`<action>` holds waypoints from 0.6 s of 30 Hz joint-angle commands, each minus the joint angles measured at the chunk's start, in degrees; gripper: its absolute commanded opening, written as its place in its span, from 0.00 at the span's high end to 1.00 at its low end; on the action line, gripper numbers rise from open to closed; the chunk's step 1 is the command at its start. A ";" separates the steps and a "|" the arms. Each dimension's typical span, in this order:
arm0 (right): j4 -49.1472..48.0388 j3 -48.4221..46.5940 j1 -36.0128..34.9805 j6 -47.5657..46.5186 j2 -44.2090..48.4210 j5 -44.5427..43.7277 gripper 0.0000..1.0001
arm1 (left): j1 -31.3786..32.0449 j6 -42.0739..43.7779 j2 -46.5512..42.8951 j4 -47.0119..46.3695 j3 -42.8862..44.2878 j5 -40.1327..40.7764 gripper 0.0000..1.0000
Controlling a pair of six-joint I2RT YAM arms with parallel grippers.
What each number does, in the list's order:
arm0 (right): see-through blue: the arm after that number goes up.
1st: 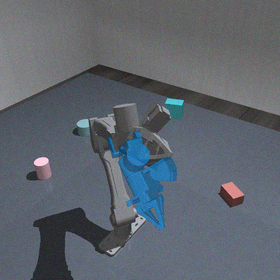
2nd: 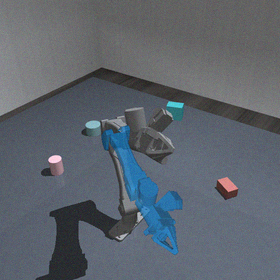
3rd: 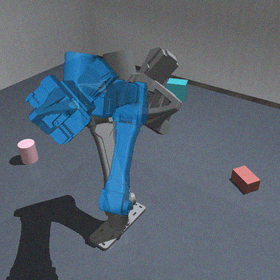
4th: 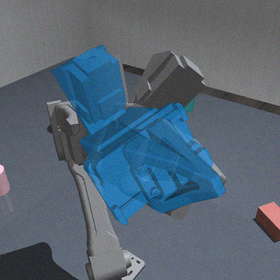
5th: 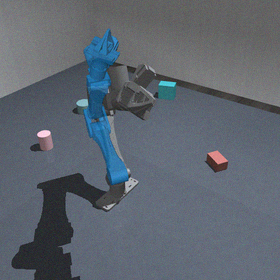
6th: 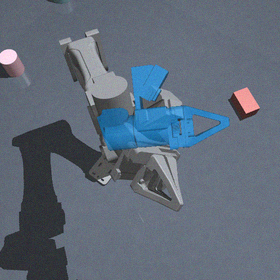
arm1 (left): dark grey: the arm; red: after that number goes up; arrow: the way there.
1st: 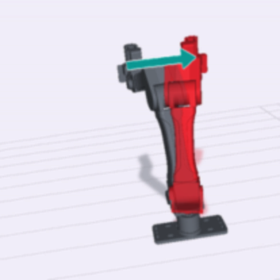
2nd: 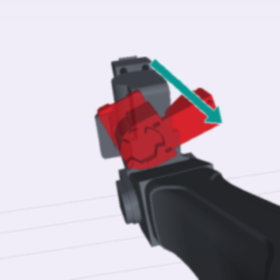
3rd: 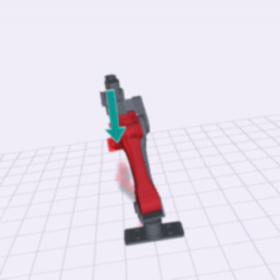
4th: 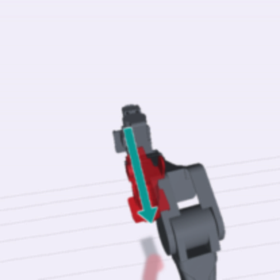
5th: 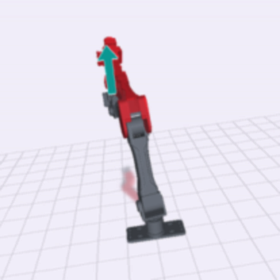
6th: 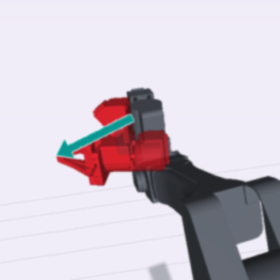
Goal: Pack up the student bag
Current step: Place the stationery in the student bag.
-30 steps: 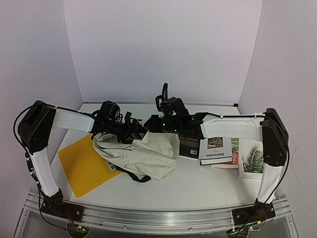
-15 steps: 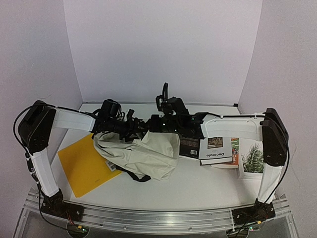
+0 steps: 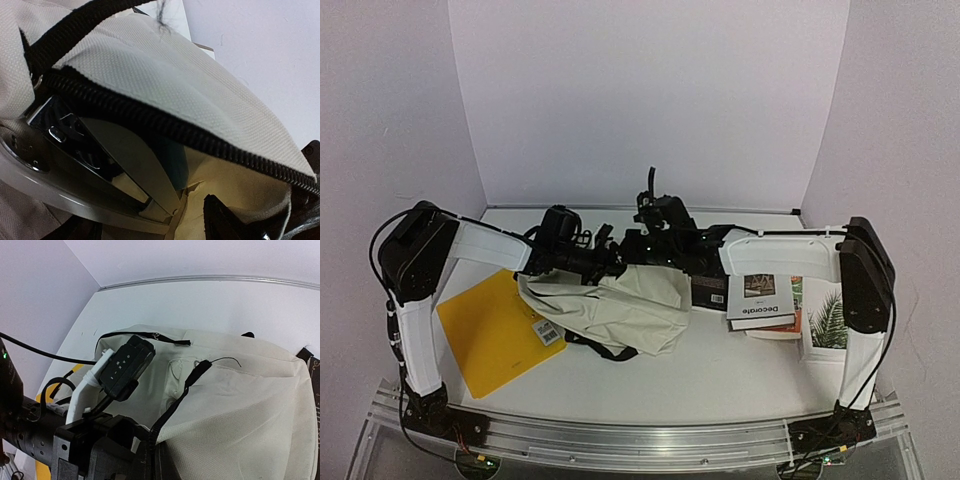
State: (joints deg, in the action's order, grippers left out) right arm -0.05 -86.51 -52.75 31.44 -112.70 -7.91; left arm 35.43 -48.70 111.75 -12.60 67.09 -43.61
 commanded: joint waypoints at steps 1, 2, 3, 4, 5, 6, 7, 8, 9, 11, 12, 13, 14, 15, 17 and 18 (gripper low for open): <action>-7.48 -3.84 0.19 0.87 -0.15 -2.18 1.00 | 3.26 0.50 0.65 -11.45 3.71 -7.59 0.31; -7.54 -3.52 0.20 0.90 0.16 -2.58 1.00 | 3.25 0.74 0.52 -12.38 3.48 -7.35 0.30; -7.49 -3.14 0.20 0.91 0.44 -2.96 1.00 | 3.25 1.31 0.19 -12.67 3.18 -6.86 0.30; -7.50 -2.60 0.20 0.97 0.90 -3.35 1.00 | 3.25 1.77 -0.08 -12.58 2.97 -6.06 0.29; -7.50 -2.19 0.22 0.97 1.23 -3.82 1.00 | 3.25 2.32 -0.60 -12.34 2.68 -4.99 0.28; -7.51 -1.31 0.21 0.98 1.78 -4.17 1.00 | 3.26 2.87 -1.23 -11.26 2.31 -3.57 0.27; -7.51 -0.62 0.20 1.02 2.22 -4.53 1.00 | 3.26 3.69 -1.77 -10.07 1.99 -1.82 0.26; -7.51 0.04 0.20 1.08 2.62 -4.88 1.00 | 3.25 4.59 -2.40 -8.43 1.75 0.03 0.25; -7.50 0.71 0.20 1.17 2.97 -5.16 1.00 | 3.25 5.40 -3.11 -6.41 1.61 1.81 0.25; -7.50 2.11 0.19 1.41 3.56 -5.65 1.00 | 3.23 6.66 -4.10 -2.60 1.31 4.27 0.23; -7.50 2.76 0.20 1.50 3.77 -5.72 1.00 | 3.23 7.10 -4.63 -1.41 1.04 5.35 0.22; -7.50 3.32 0.22 1.63 3.95 -5.77 1.00 | 3.21 7.49 -5.20 -0.58 0.59 6.37 0.22; -7.50 3.78 0.23 1.77 4.07 -5.79 1.00 | 3.18 7.62 -5.87 -0.16 0.02 7.10 0.21; -7.52 4.20 0.21 1.86 4.20 -5.81 1.00 | 3.14 7.70 -6.61 0.12 -0.52 7.67 0.20; -7.59 4.85 0.19 2.01 4.64 -5.85 1.00 | 3.05 7.78 -7.96 0.26 -1.58 8.55 0.18; -7.59 5.15 0.22 2.06 4.82 -5.96 1.00 | 2.93 7.75 -8.63 0.28 -2.03 8.95 0.17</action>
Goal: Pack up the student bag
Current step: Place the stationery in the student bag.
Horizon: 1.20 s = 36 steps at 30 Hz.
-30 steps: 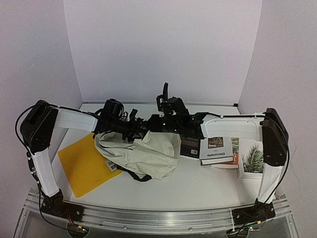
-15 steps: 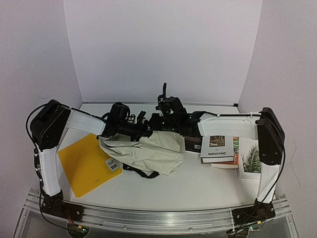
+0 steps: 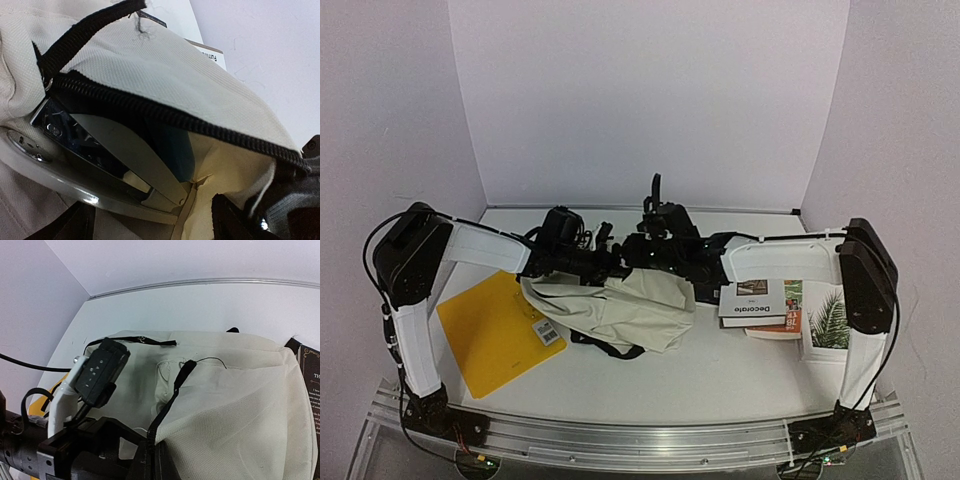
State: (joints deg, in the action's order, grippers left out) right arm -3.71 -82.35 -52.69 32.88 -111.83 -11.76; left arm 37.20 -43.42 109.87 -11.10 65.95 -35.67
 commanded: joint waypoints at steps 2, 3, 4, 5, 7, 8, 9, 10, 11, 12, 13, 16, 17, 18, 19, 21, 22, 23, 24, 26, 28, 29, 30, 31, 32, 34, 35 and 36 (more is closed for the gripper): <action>-3.98 1.47 0.20 0.62 4.39 -2.35 1.00 | 0.80 2.34 -8.01 -1.12 -1.76 1.77 0.16; -4.01 1.72 0.16 0.66 4.61 -2.38 1.00 | 0.53 2.19 -8.59 -0.86 -2.17 2.24 0.16; -4.02 1.94 0.13 0.60 4.95 -2.37 1.00 | 0.18 2.06 -9.22 -0.65 -2.68 2.83 0.16; -4.07 2.18 0.13 0.55 5.29 -2.24 1.00 | -0.12 1.81 -9.71 -0.48 -3.18 3.57 0.16; -4.18 2.67 0.15 0.36 5.79 -1.94 1.00 | -0.89 1.19 -10.57 -0.22 -4.07 4.92 0.18; -4.27 2.86 0.13 0.26 5.93 -1.70 1.00 | -1.31 0.91 -10.80 -0.07 -4.33 5.25 0.20; -4.34 3.07 0.13 0.11 6.02 -1.45 1.00 | -1.58 0.82 -10.64 0.28 -4.18 5.28 0.22; -4.39 3.19 0.14 -0.01 6.13 -1.21 1.00 | -1.73 0.87 -10.31 0.93 -3.62 5.07 0.24; -4.45 3.33 0.13 -0.09 6.15 -0.99 1.00 | -1.77 1.06 -9.83 1.78 -2.84 4.79 0.27; -4.46 3.34 0.13 -0.11 6.15 -0.73 1.00 | -1.78 1.27 -9.17 2.60 -2.07 4.22 0.31; -4.46 3.34 0.13 -0.10 6.12 -0.54 1.00 | -1.75 1.24 -8.49 2.91 -1.43 3.84 0.34; -4.54 3.51 0.18 0.04 6.26 -0.29 1.00 | -1.78 0.96 -7.86 3.13 -1.11 4.26 0.36; -4.59 3.52 0.16 0.10 6.30 -0.27 1.00 | -1.78 1.26 -7.98 3.52 -1.15 5.26 0.36; -4.62 3.57 0.14 0.14 6.33 -0.26 1.00 | -1.75 1.68 -8.10 4.43 -1.11 6.37 0.37; -4.63 3.59 0.13 0.16 6.31 -0.19 1.00 | -1.76 2.09 -8.12 5.85 -0.77 7.97 0.37; -4.71 3.48 0.15 0.13 6.22 -0.02 1.00 | -1.78 2.64 -7.99 8.76 -0.06 11.37 0.39; -4.72 3.40 0.16 0.09 6.19 0.14 1.00 | -1.80 2.64 -7.69 9.61 0.13 12.43 0.39; -4.73 3.33 0.18 0.07 6.10 0.31 1.00 | -1.87 2.53 -7.31 10.31 0.33 13.22 0.40; -4.78 3.27 0.18 0.13 6.05 0.40 1.00 | -1.98 2.28 -6.79 10.66 0.67 13.69 0.41; -4.84 3.27 0.14 0.23 6.00 0.69 1.00 | -2.23 1.84 -5.51 10.75 1.47 13.33 0.43; -5.00 3.25 0.15 0.33 5.97 0.92 1.00 | -2.30 1.43 -4.51 9.72 2.04 12.21 0.46; -5.08 3.28 0.15 0.35 6.01 1.07 1.00 | -2.32 1.17 -4.10 8.44 2.14 11.53 0.47; -5.10 3.33 0.13 0.37 5.98 1.18 1.00 | -2.33 0.88 -3.63 7.60 2.26 11.03 0.49; -5.14 3.36 0.13 0.41 5.93 1.35 1.00 | -2.31 0.70 -2.98 7.26 2.69 10.73 0.50; -5.18 3.42 0.13 0.47 5.91 1.52 1.00 | -2.31 0.65 -2.18 7.52 3.42 10.56 0.52; -5.25 3.54 0.14 0.50 5.92 1.77 1.00 | -2.31 0.80 -0.79 8.44 4.80 10.33 0.55; -5.25 3.62 0.15 0.56 5.93 1.79 1.00 | -2.31 0.85 -0.13 8.53 5.36 10.11 0.56; -5.25 3.68 0.15 0.51 5.96 1.76 1.00 | -2.31 0.76 0.40 8.37 5.67 9.81 0.57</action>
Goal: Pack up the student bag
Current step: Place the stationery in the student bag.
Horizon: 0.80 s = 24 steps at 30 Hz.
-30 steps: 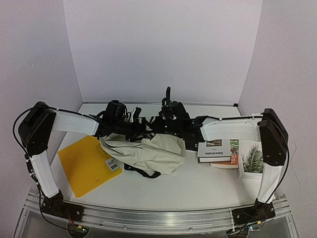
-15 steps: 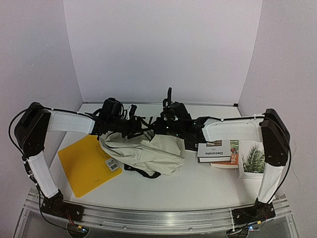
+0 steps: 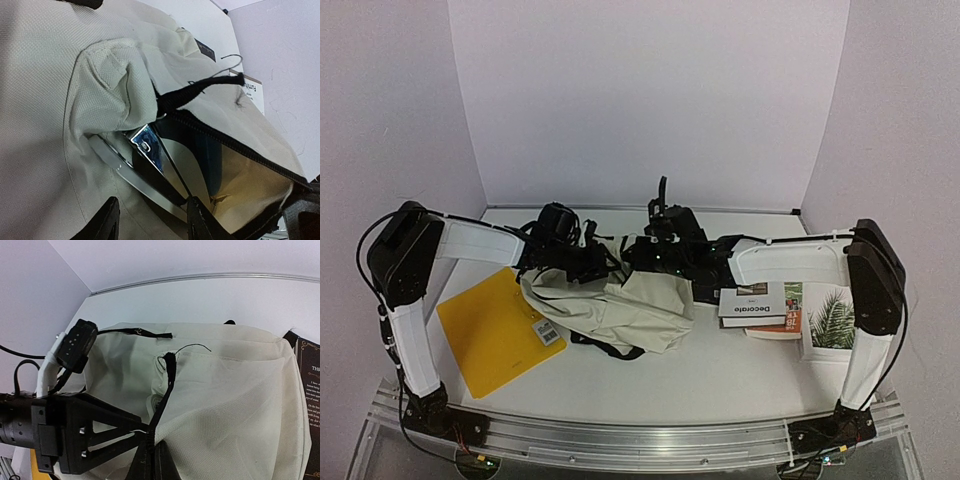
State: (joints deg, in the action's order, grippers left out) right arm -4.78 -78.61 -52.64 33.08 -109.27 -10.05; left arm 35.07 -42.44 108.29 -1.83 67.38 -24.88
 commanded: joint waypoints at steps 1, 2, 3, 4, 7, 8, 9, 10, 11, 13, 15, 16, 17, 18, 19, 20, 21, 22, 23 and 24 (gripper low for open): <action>-4.28 0.09 0.13 0.27 3.42 0.02 1.00 | -0.18 -0.31 2.34 -1.37 4.45 -1.35 0.58; -4.33 0.17 0.09 0.27 3.51 -0.01 1.00 | -0.18 -0.46 2.78 -1.87 4.64 -1.91 0.59; -4.42 0.20 0.09 0.25 3.45 -0.04 1.00 | -0.18 -0.57 3.19 -2.63 4.82 -2.52 0.61; -4.48 0.19 0.10 0.22 3.36 0.05 1.00 | -0.17 -0.67 3.55 -3.37 5.01 -3.04 0.63; -4.61 0.22 0.09 0.23 2.89 0.54 1.00 | -0.18 -1.05 5.24 -4.56 6.11 -4.62 0.68; -4.66 0.25 0.10 0.28 2.76 0.69 1.00 | -0.18 -1.23 5.86 -4.93 6.63 -5.21 0.70; -4.74 0.28 0.10 0.35 2.62 0.84 1.00 | -0.18 -1.46 6.54 -5.50 7.05 -5.86 0.72; -4.80 0.35 0.10 0.40 2.42 0.96 1.00 | -0.18 -1.89 7.20 -6.36 7.35 -6.66 0.73; -4.86 0.32 0.10 0.45 2.26 1.07 1.00 | -0.12 -2.49 7.85 -7.40 7.64 -7.45 0.75; -4.97 0.40 0.11 0.56 1.90 1.26 1.00 | -0.03 -3.64 9.04 -9.23 8.31 -9.25 0.77; -5.08 0.47 0.16 0.73 1.52 1.50 1.00 | 0.20 -4.18 9.86 -10.60 9.09 -10.25 0.78; -5.19 0.50 0.14 0.82 1.34 1.59 1.00 | 0.43 -4.12 10.20 -10.82 9.43 -10.39 0.79; -5.30 0.55 0.13 0.93 1.18 1.75 1.00 | 0.63 -4.05 10.54 -10.94 9.87 -10.59 0.79; -5.38 0.56 0.13 1.06 1.00 1.87 1.00 | 0.78 -3.97 10.89 -11.07 10.29 -10.84 0.79; -5.51 0.57 0.12 1.20 0.84 1.98 1.00 | 1.07 -3.89 11.23 -11.31 10.67 -11.12 0.79; -5.63 0.57 0.09 1.37 0.72 1.95 1.00 | 1.23 -3.98 11.60 -11.54 10.97 -11.38 0.79; -5.67 0.65 0.10 1.47 0.66 1.69 1.00 | 1.40 -4.14 11.89 -11.93 11.08 -11.60 0.79; -5.68 0.74 0.12 1.38 0.64 1.45 1.00 | 1.57 -4.25 12.15 -12.49 11.07 -11.85 0.79; -5.68 0.78 0.14 1.25 0.64 1.29 1.00 | 1.74 -4.34 12.37 -13.12 10.99 -12.20 0.79; -5.68 0.80 0.14 1.15 0.69 1.26 1.00 | 1.85 -4.30 12.44 -13.85 10.83 -12.69 0.79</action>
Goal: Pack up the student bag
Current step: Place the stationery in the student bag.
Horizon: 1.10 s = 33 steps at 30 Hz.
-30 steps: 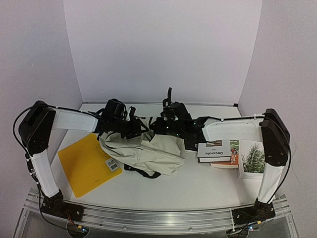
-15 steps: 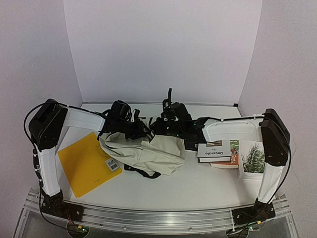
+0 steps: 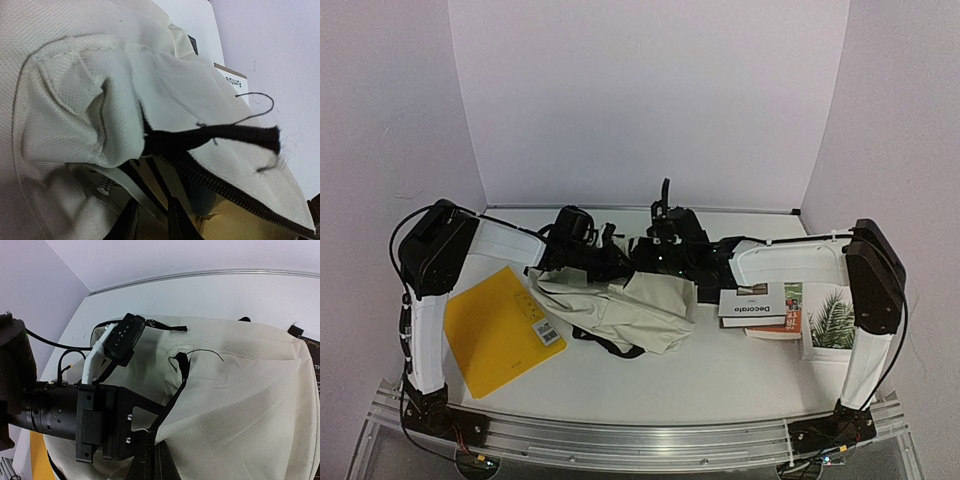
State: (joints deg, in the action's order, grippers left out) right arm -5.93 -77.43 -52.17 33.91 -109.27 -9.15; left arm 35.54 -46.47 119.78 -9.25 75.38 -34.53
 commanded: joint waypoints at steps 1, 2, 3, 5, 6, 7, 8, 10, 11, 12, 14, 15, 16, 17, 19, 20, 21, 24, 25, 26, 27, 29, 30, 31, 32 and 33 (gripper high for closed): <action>-4.53 -0.34 -0.35 0.24 0.72 0.35 1.00 | 1.44 -0.14 0.90 -7.03 2.61 -3.40 0.78; -4.53 -0.29 -0.37 0.24 0.73 0.38 1.00 | 1.46 0.07 0.65 -7.38 2.30 -3.50 0.77; -4.53 -0.15 -0.37 0.31 0.81 0.33 1.00 | 1.45 0.60 0.01 -7.31 1.91 -3.14 0.76; -4.53 0.16 -0.32 0.54 0.98 -0.01 1.00 | 1.40 2.55 -1.88 -5.75 1.03 -1.71 0.74; -4.53 0.46 -0.35 0.61 1.15 -0.04 1.00 | 1.38 4.18 -3.46 -4.07 0.55 -0.02 0.72; -4.53 0.80 -0.36 0.69 1.33 -0.02 1.00 | 1.38 5.82 -4.99 -2.23 0.02 1.79 0.70; -4.53 1.27 -0.34 0.78 1.57 0.13 1.00 | 1.37 7.46 -6.41 0.07 -0.63 3.89 0.68; -4.53 2.35 -0.37 1.02 2.08 0.87 1.00 | 0.97 9.53 -10.00 3.77 -2.09 6.78 0.59; -4.53 2.86 -0.39 1.11 2.22 1.28 1.00 | 0.65 10.32 -11.95 5.16 -3.17 8.29 0.56; -4.53 3.65 -0.34 1.30 2.45 2.18 1.00 | 0.27 10.85 -14.01 6.09 -4.46 9.67 0.52; -4.53 5.23 -0.39 1.64 2.90 4.40 1.00 | -0.90 11.17 -17.18 7.94 -6.59 11.17 0.47; -4.57 6.20 -0.42 1.87 2.99 5.67 1.00 | -1.60 11.16 -18.78 8.62 -7.66 11.72 0.45; -4.71 7.18 -0.45 2.09 3.04 6.88 1.00 | -2.28 11.03 -19.86 9.25 -8.56 12.05 0.44; -4.90 8.03 -0.47 2.31 3.04 7.95 1.00 | -2.96 10.85 -20.96 10.15 -9.33 12.21 0.42; -5.12 9.50 -0.55 2.88 3.08 8.68 1.00 | -3.71 10.40 -22.54 11.01 -10.16 12.07 0.41; -5.18 10.25 -0.53 3.32 3.07 9.65 1.00 | -3.74 10.33 -22.84 11.05 -10.34 11.69 0.40; -5.23 10.97 -0.52 3.75 3.06 10.54 1.00 | -3.75 10.26 -23.05 11.05 -10.47 11.25 0.40; -5.33 12.32 -0.55 5.19 3.12 10.27 1.00 | -3.13 10.31 -21.92 11.07 -9.69 9.38 0.38; -5.31 12.61 -0.52 5.68 3.12 9.95 1.00 | -2.66 10.70 -21.15 11.52 -9.07 9.12 0.37; -5.32 12.72 -0.55 6.11 3.09 9.67 1.00 | -1.95 11.29 -19.98 12.67 -8.35 9.02 0.36; -5.33 12.81 -0.56 6.49 2.91 9.32 1.00 | -1.26 12.08 -18.90 14.09 -7.25 8.94 0.35; -5.32 12.89 -0.50 7.19 2.68 9.15 1.00 | -0.09 13.49 -16.96 17.01 -5.07 8.68 0.33; -5.32 13.01 -0.55 7.59 2.58 9.15 1.00 | 0.33 14.06 -16.20 17.99 -4.05 8.43 0.32; -5.32 13.13 -0.56 7.84 2.56 9.15 1.00 | 0.66 14.41 -15.40 18.97 -3.37 8.23 0.31; -5.32 13.25 -0.56 7.99 2.51 9.06 1.00 | 1.09 14.81 -14.82 20.39 -2.70 8.19 0.29; -5.32 13.38 -0.56 8.12 2.53 8.16 1.00 | 1.37 15.26 -14.24 21.55 -1.97 8.36 0.28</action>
State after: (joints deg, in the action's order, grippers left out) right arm -11.25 -64.97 -52.12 40.11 -108.73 -0.78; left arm 35.54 -34.52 103.36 6.35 68.94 -25.29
